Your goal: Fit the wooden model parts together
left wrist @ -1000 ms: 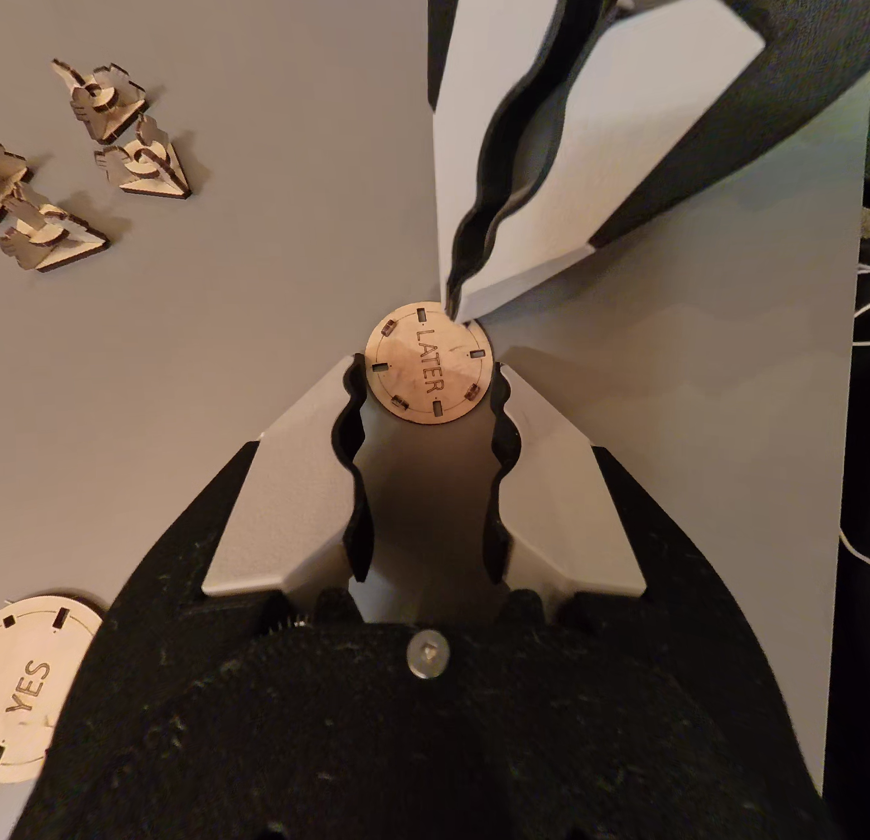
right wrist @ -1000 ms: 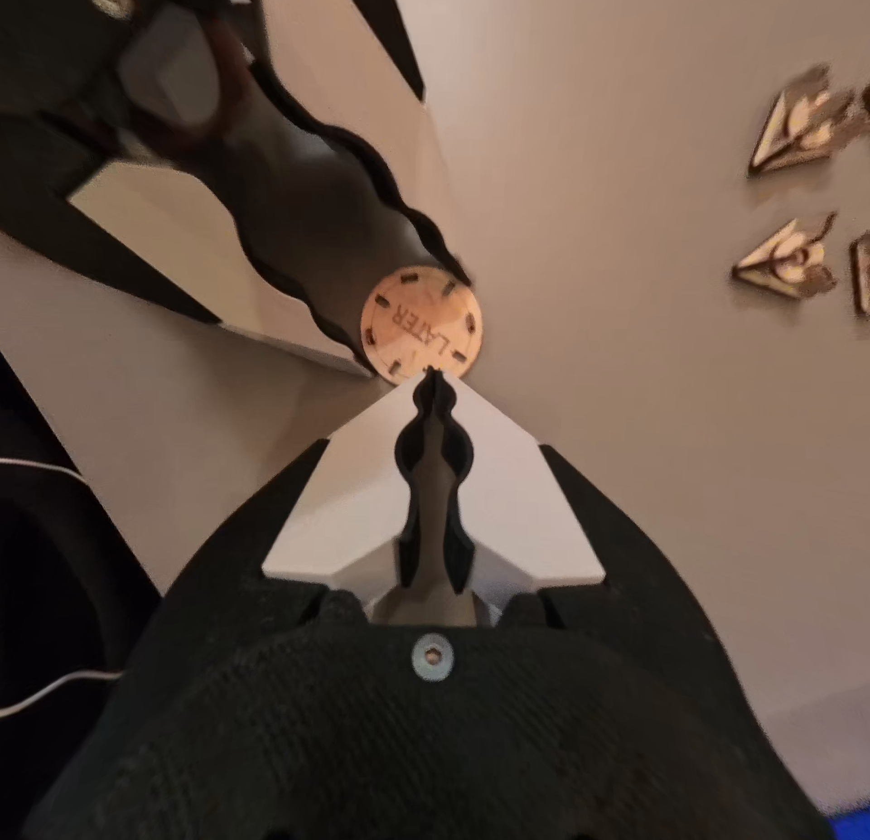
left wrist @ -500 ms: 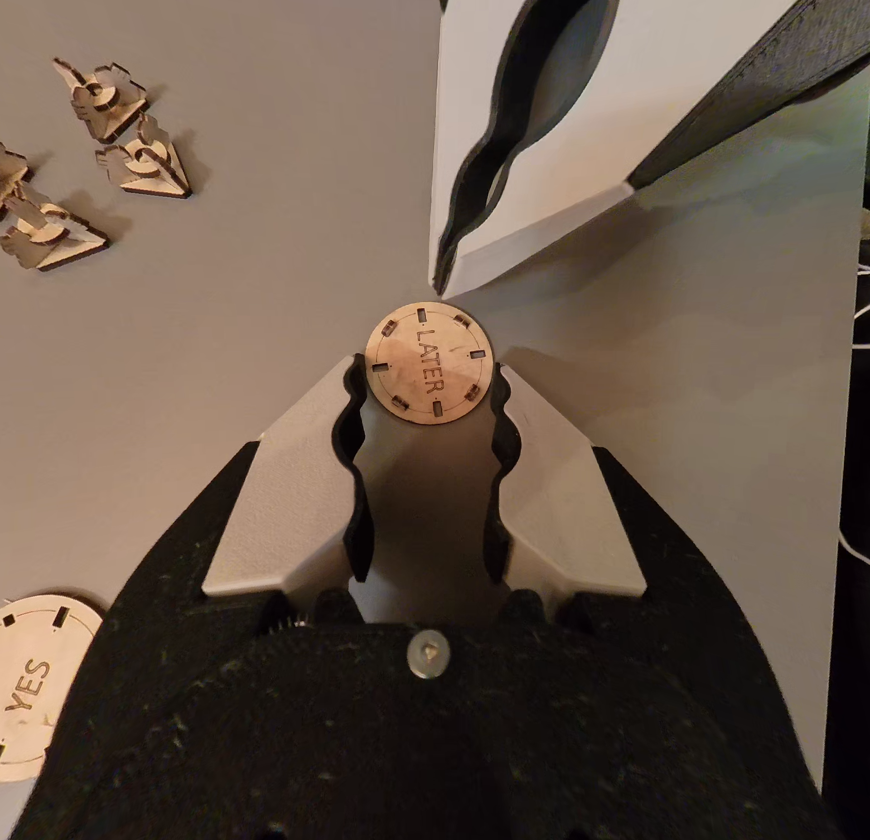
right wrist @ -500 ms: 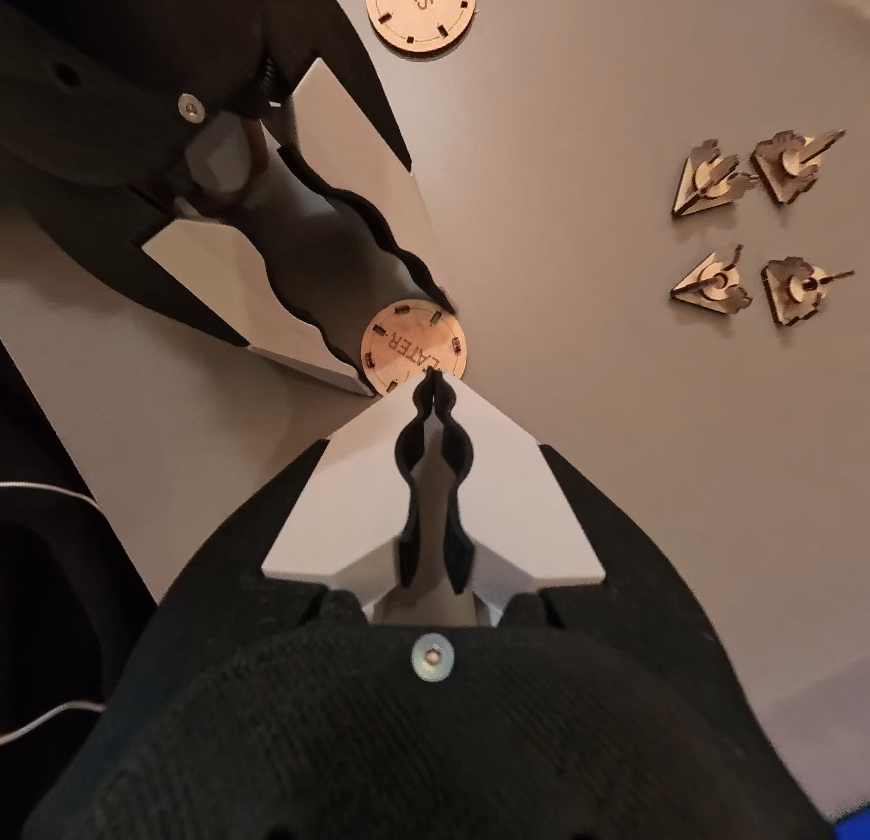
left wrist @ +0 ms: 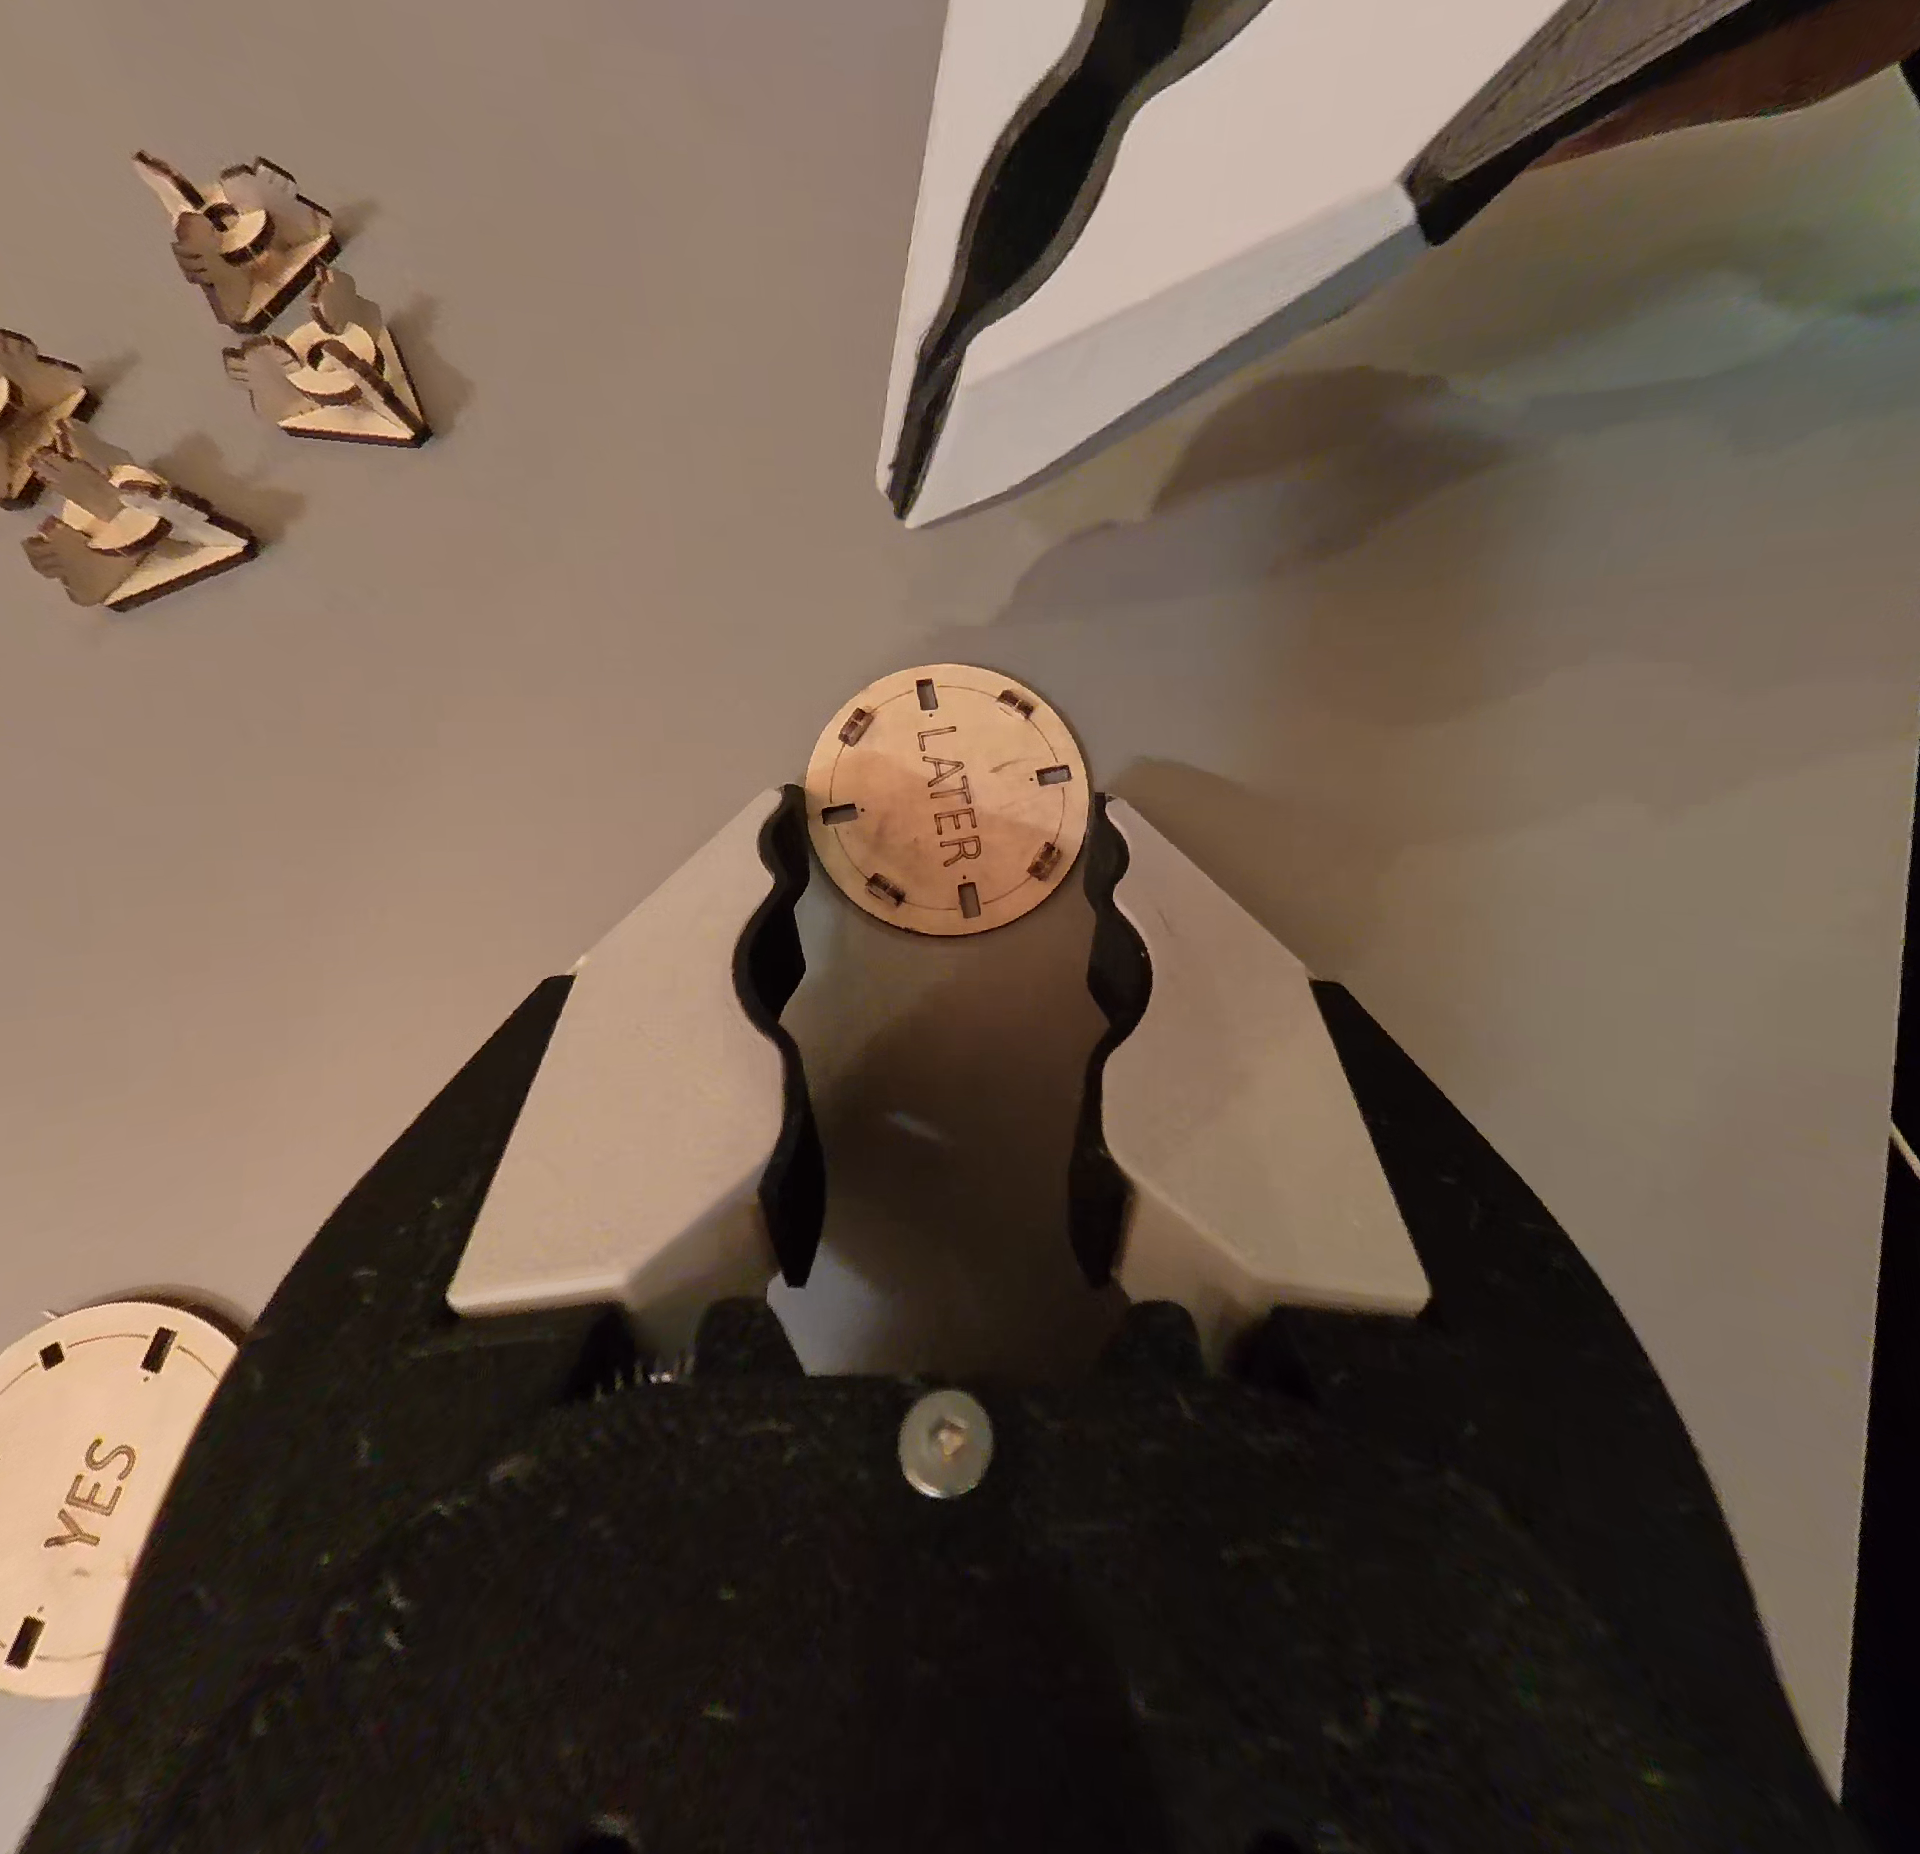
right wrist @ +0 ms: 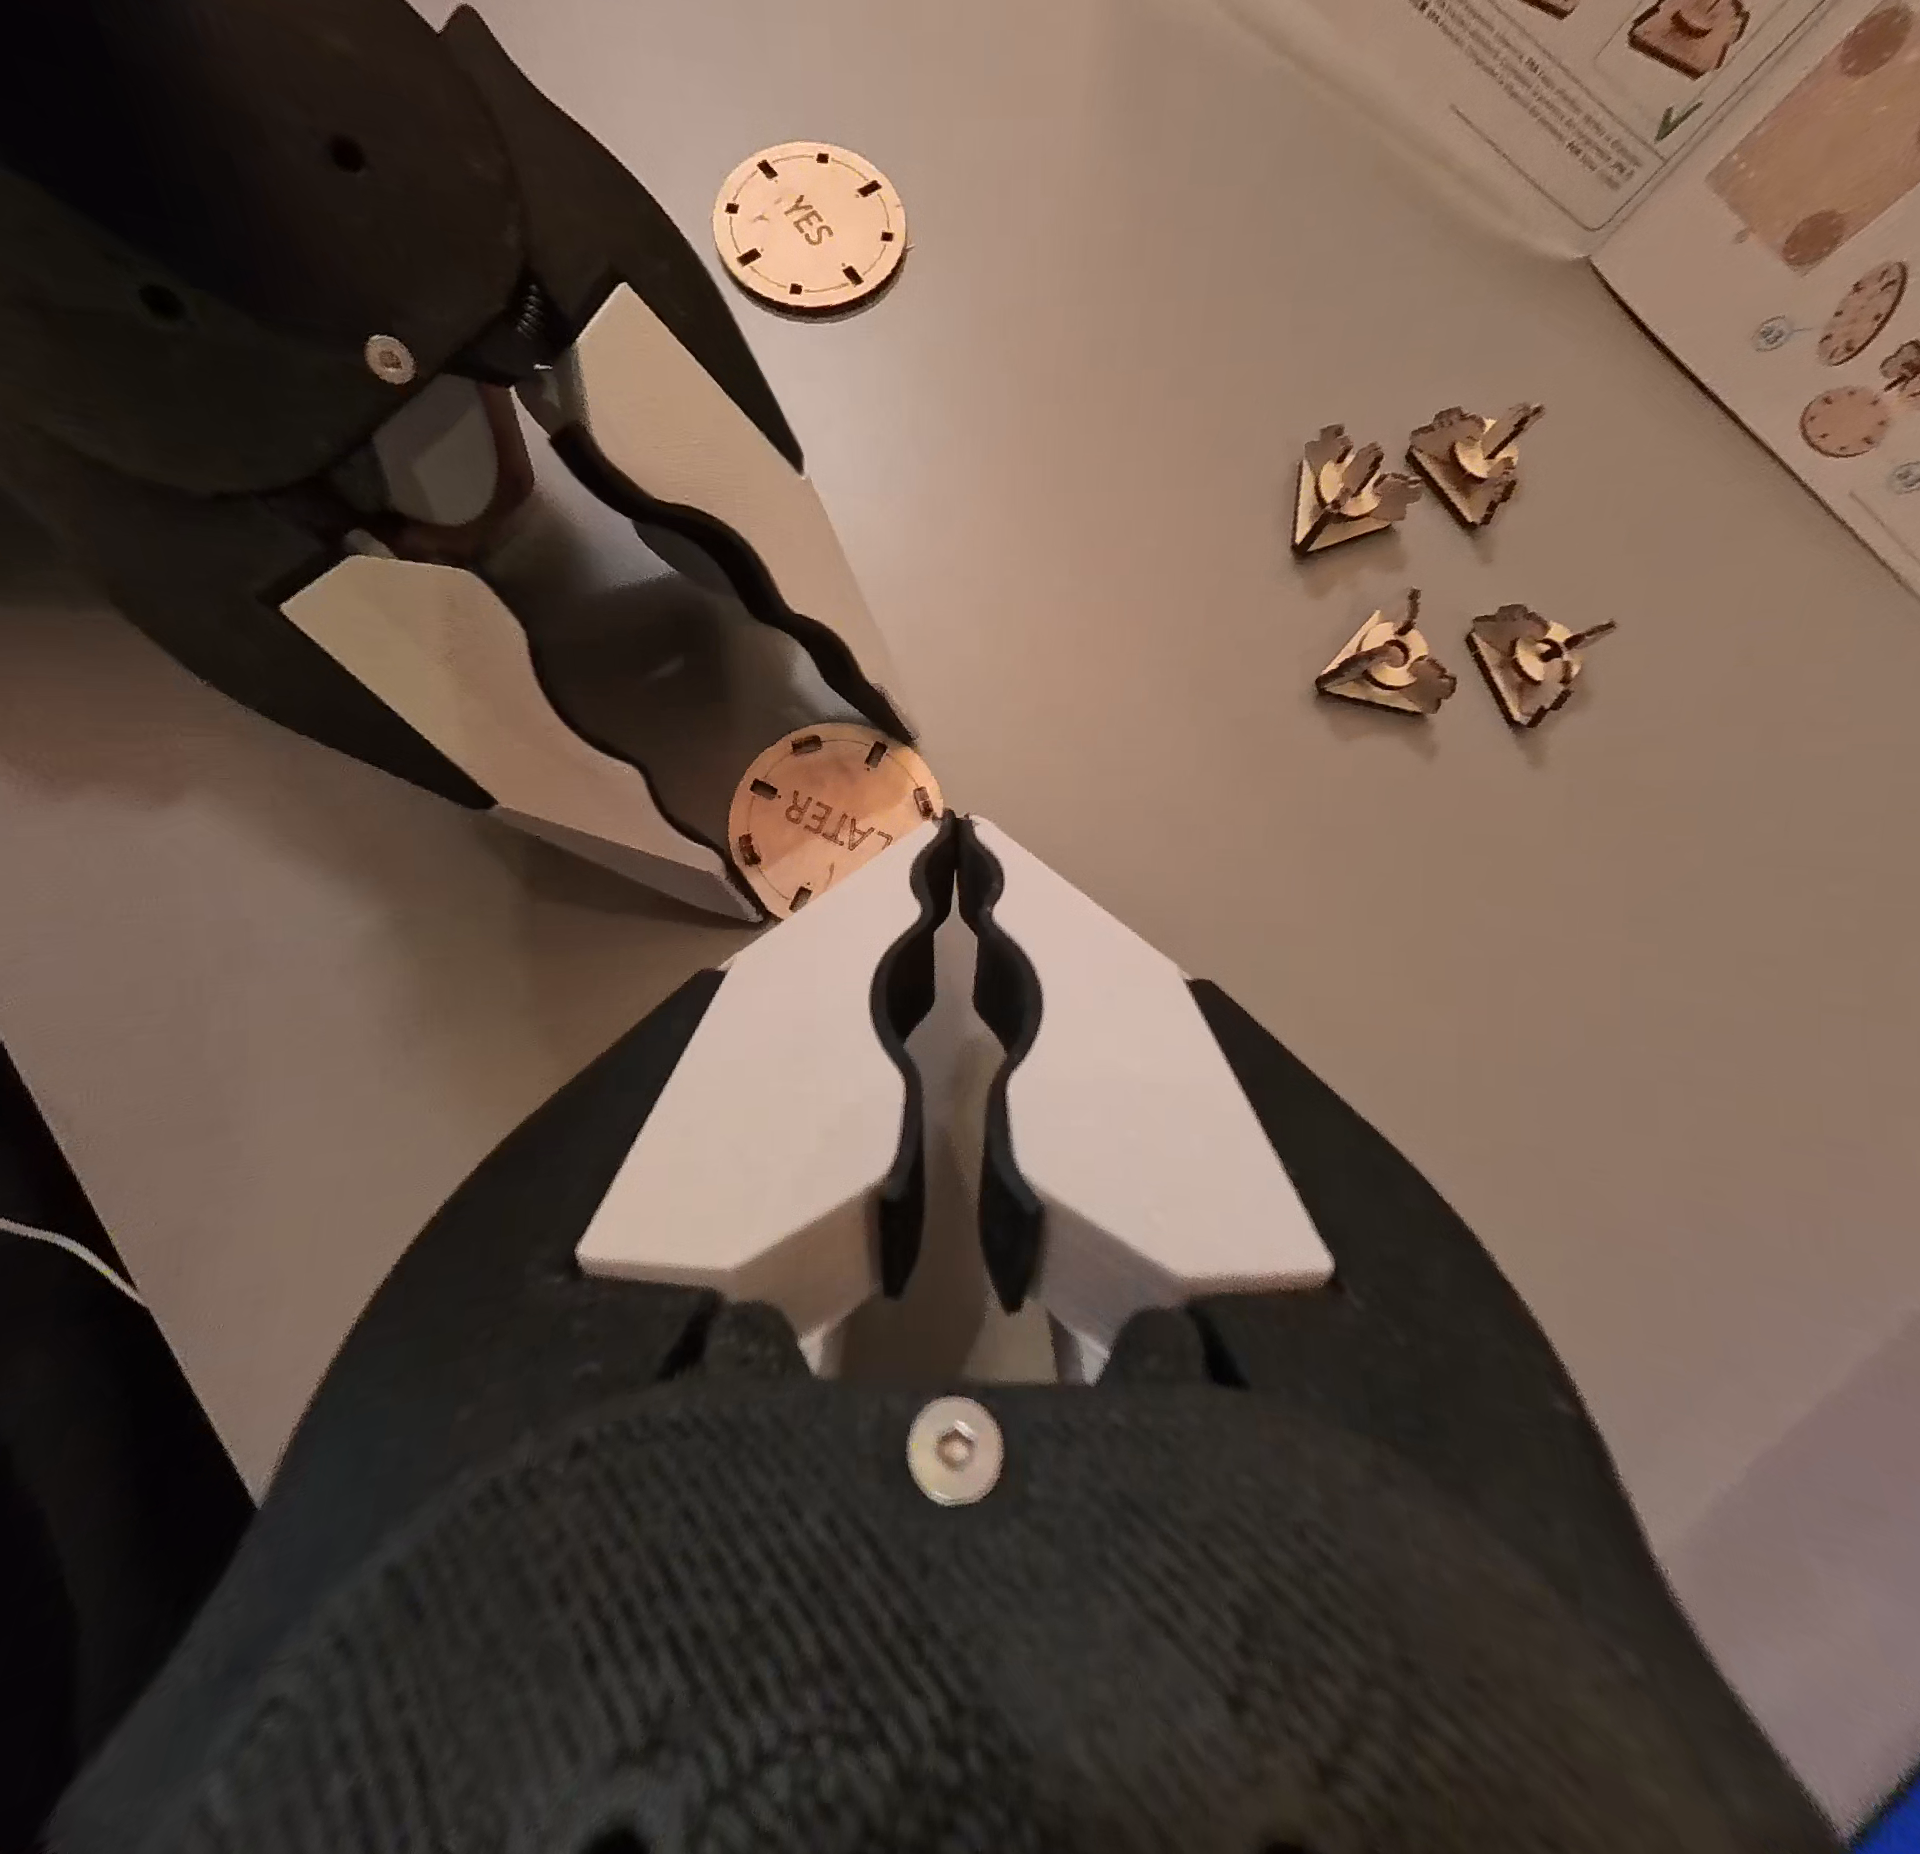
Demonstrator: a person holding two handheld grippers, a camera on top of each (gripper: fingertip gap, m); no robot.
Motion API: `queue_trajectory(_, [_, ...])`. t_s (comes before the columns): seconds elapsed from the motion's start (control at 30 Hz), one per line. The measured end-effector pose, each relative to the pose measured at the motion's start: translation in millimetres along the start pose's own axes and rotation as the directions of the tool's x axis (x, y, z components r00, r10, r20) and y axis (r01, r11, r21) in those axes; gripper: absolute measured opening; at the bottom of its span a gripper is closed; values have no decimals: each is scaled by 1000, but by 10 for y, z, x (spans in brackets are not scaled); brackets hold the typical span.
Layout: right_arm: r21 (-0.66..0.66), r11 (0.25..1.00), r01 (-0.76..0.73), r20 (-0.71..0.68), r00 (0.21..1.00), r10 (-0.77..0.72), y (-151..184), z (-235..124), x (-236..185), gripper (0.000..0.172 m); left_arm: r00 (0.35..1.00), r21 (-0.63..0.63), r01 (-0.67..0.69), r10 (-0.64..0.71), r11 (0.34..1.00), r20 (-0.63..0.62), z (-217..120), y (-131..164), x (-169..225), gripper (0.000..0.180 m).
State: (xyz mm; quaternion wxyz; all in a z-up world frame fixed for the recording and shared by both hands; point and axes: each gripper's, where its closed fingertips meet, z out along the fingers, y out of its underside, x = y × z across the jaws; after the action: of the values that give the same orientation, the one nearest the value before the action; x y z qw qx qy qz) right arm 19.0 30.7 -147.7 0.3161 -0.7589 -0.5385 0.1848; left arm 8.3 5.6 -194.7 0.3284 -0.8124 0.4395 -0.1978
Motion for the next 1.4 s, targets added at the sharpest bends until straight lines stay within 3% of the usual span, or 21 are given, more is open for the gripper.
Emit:
queue_trajectory(0.67, [56, 998, 33, -20, 999, -32, -48, -45, 49, 0, 1000, 2, 10, -10, 1000, -1, -2, -3, 1, 53])
queue_trajectory(0.8, [127, 992, 16, -60, 998, -9, -152, -119, 131, 0, 1000, 3, 13, -13, 1000, -5, -3, -4, 4, 53])
queue_trajectory(1.03, [377, 923, 80, -230, 973, 9, -538, -337, 375, 0, 1000, 8, 23, -23, 1000, -17, -12, -7, 18, 53])
queue_trajectory(1.2, [374, 900, 223, -389, 919, -66, -594, -342, 561, 0, 999, 35, 35, -33, 999, -30, -48, -44, 23, 53])
queue_trajectory(1.4, [422, 881, 216, -307, 948, -85, -566, -96, 741, 2, 991, 162, 118, -107, 980, -75, -220, -221, -50, 55])
